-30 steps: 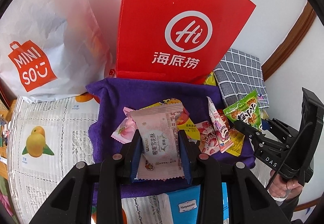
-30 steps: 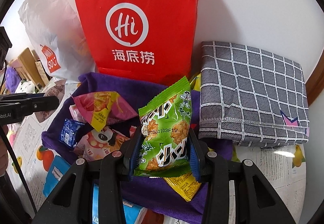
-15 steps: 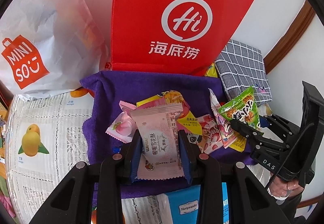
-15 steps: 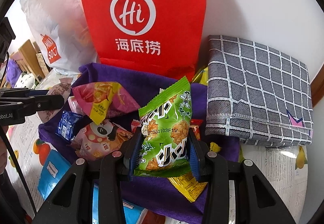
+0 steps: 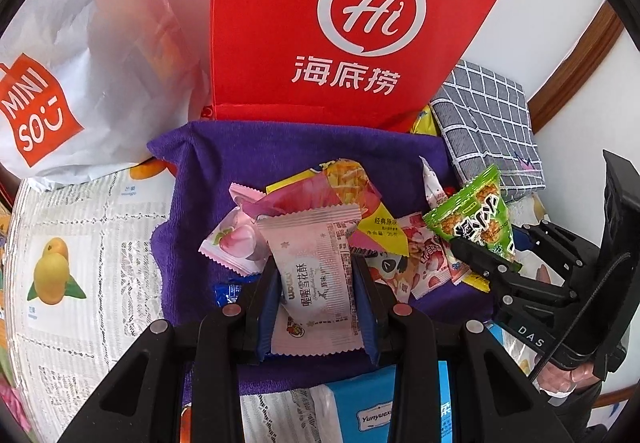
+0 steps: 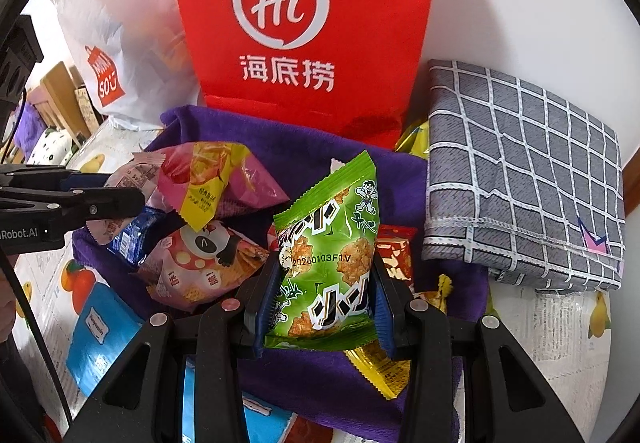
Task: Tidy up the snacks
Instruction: 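Lower the cake packet with the left tool while the right tool lowers the green bag onto the towel, then open both tools to release the cake packet and green bag onto the towel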
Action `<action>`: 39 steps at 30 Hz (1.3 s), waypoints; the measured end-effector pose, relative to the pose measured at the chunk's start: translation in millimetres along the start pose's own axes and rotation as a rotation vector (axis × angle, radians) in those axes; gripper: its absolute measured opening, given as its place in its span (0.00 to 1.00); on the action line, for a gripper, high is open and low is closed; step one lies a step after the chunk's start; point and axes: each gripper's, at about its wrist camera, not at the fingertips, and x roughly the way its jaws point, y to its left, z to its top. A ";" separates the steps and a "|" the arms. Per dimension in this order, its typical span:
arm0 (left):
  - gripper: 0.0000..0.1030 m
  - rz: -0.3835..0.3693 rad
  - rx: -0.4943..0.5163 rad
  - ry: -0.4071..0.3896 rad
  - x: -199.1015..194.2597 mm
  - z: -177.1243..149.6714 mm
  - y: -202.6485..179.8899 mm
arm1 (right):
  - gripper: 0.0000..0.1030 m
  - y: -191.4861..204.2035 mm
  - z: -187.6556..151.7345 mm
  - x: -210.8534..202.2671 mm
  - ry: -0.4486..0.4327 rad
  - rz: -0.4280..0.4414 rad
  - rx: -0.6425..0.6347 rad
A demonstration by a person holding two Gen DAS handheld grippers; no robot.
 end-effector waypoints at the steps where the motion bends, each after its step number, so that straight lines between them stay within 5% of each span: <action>1: 0.32 -0.001 -0.001 0.002 0.8 -0.1 0.0 | 0.40 0.8 -0.1 0.9 0.003 0.001 -0.002; 32: 0.32 0.014 -0.029 0.083 25.1 0.5 1.4 | 0.40 25.4 -5.6 17.8 0.074 0.041 -0.062; 39: 0.35 0.027 -0.021 0.105 22.2 -2.2 1.8 | 0.49 25.8 -8.6 10.2 0.073 0.024 -0.054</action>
